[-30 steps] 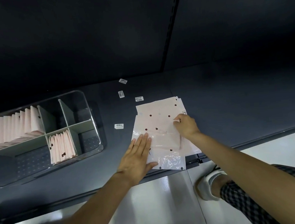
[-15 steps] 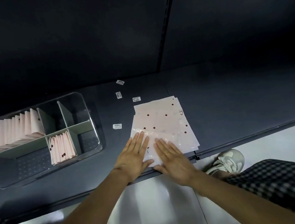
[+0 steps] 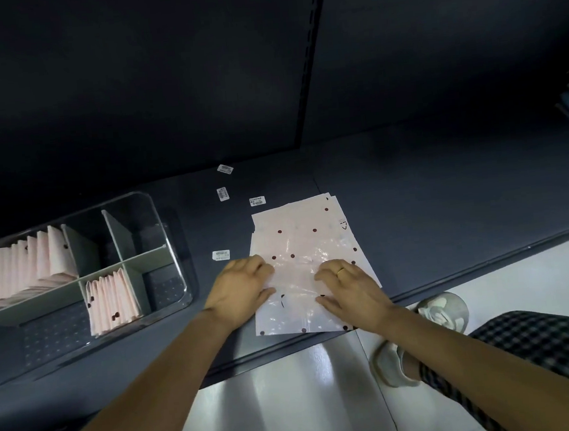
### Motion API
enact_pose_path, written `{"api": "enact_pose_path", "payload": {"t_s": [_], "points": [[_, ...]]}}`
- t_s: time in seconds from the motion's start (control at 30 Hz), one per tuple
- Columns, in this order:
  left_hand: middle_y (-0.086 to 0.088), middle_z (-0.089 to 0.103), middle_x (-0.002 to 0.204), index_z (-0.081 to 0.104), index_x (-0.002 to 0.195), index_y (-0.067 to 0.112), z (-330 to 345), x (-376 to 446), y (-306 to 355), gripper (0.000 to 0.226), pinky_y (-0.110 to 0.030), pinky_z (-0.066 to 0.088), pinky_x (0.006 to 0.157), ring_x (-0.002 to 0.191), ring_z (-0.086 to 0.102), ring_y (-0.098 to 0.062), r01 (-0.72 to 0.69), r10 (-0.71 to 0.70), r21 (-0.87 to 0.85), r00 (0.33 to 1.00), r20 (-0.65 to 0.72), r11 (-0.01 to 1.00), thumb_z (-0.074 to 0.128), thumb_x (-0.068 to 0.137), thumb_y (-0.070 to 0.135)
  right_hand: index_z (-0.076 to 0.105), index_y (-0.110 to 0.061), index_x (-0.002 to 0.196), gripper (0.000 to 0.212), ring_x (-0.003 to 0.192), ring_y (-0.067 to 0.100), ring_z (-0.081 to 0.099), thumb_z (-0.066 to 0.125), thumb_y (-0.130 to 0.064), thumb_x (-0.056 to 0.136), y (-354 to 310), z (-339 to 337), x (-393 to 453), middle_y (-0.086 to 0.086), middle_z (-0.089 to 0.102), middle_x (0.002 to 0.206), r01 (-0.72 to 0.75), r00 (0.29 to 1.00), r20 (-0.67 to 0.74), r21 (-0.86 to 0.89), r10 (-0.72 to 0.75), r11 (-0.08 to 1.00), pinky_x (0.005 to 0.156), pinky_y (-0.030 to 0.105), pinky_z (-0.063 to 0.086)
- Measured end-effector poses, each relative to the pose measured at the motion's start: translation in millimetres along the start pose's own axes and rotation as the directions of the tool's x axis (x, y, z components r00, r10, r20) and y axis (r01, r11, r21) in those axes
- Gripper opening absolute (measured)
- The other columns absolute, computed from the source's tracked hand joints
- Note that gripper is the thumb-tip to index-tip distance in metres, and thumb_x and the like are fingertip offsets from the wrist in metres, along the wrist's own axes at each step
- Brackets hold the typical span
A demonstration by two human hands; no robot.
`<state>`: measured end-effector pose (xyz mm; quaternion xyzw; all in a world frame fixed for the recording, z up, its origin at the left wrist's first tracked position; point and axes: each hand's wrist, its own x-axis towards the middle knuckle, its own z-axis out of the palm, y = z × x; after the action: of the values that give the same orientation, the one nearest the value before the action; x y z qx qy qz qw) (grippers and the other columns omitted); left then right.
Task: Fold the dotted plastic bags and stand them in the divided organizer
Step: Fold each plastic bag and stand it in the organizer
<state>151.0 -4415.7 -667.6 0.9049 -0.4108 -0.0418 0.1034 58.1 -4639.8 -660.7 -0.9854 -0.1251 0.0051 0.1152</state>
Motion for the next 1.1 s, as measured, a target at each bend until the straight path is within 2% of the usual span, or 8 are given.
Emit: {"api": "enact_pose_path", "payload": {"t_s": [0.23,0.33,0.43,0.53,0.7,0.9,1.0,1.1], "points": [[-0.007,0.070,0.103,0.071,0.105,0.008,3,3,-15,0.056,-0.030,0.056,0.074,0.084,0.069,-0.022,-0.149,0.163,0.150,0.983,-0.085,0.977,0.085,0.056,0.031,0.070,-0.005,0.105,0.061,0.089,0.022,0.068,0.074,0.007,0.045,8,-3,9,0.007,0.070,0.102,0.016,0.999,-0.048,-0.050,-0.018,0.999,0.079,0.030,0.056],[-0.006,0.070,0.106,0.071,0.107,0.009,6,6,-15,0.048,-0.032,0.055,0.079,0.090,0.068,-0.022,-0.106,0.115,0.091,0.988,-0.102,0.990,0.084,0.063,0.025,0.064,-0.010,0.118,0.046,0.110,0.022,0.057,0.063,0.001,0.073,15,-1,12,0.003,0.062,0.121,-0.087,0.996,0.031,0.073,0.085,0.994,0.098,0.029,0.040],[-0.001,0.065,0.119,0.067,0.113,0.014,8,9,-16,0.026,-0.031,0.043,0.094,0.106,0.060,-0.022,0.089,-0.097,-0.165,0.994,-0.044,0.982,0.062,0.089,0.019,0.072,-0.014,0.105,0.024,0.104,0.021,0.053,0.062,-0.005,0.084,18,3,16,0.000,0.068,0.103,-0.269,0.958,-0.003,0.321,0.285,0.908,0.093,0.032,0.038],[-0.003,0.071,0.091,0.071,0.095,0.015,10,14,-13,0.011,-0.033,0.044,0.079,0.089,0.060,-0.025,0.383,-0.470,-0.561,0.883,-0.012,0.734,0.062,0.090,0.020,0.071,-0.016,0.084,0.007,0.083,0.014,0.049,0.064,-0.016,0.087,21,0,25,-0.004,0.052,0.072,-0.497,0.835,0.111,0.574,0.539,0.651,0.074,0.023,0.041],[-0.005,0.068,0.078,0.058,0.076,0.010,13,26,-7,0.023,-0.033,0.043,0.072,0.078,0.059,-0.026,0.566,-0.691,-0.700,0.708,0.143,0.435,0.060,0.090,0.028,0.036,-0.010,0.055,0.045,0.060,0.016,0.028,0.060,-0.022,0.091,22,1,49,0.000,0.031,0.055,-0.631,0.682,0.203,0.648,0.702,0.426,0.053,0.029,0.025],[-0.007,0.060,0.099,0.055,0.104,0.012,8,39,12,0.024,-0.040,0.039,0.086,0.096,0.053,-0.028,0.659,-0.771,-0.467,0.631,-0.084,0.590,0.065,0.087,0.027,0.026,-0.017,0.050,0.052,0.058,0.019,0.032,0.055,-0.024,0.093,23,1,64,-0.002,0.028,0.049,-0.761,0.600,0.223,0.455,0.768,0.463,0.056,0.030,0.028],[-0.007,0.051,0.130,0.053,0.127,0.014,13,40,30,0.042,-0.041,0.031,0.101,0.121,0.045,-0.032,0.381,-0.430,-0.236,0.878,-0.210,0.894,0.061,0.089,0.029,0.030,-0.017,0.051,0.050,0.063,0.022,0.037,0.054,-0.024,0.094,23,1,65,-0.003,0.032,0.051,-0.774,0.593,0.235,0.429,0.771,0.465,0.061,0.029,0.032],[-0.001,-0.009,0.157,0.002,0.150,0.013,30,39,42,0.070,-0.036,-0.009,0.118,0.145,-0.012,-0.019,0.091,-0.089,-0.015,0.990,0.107,0.996,0.026,0.097,0.052,0.031,-0.017,0.050,0.050,0.066,0.023,0.037,0.055,-0.024,0.093,25,2,66,-0.004,0.032,0.051,-0.768,0.605,0.226,0.419,0.764,0.484,0.061,0.029,0.033]]}}
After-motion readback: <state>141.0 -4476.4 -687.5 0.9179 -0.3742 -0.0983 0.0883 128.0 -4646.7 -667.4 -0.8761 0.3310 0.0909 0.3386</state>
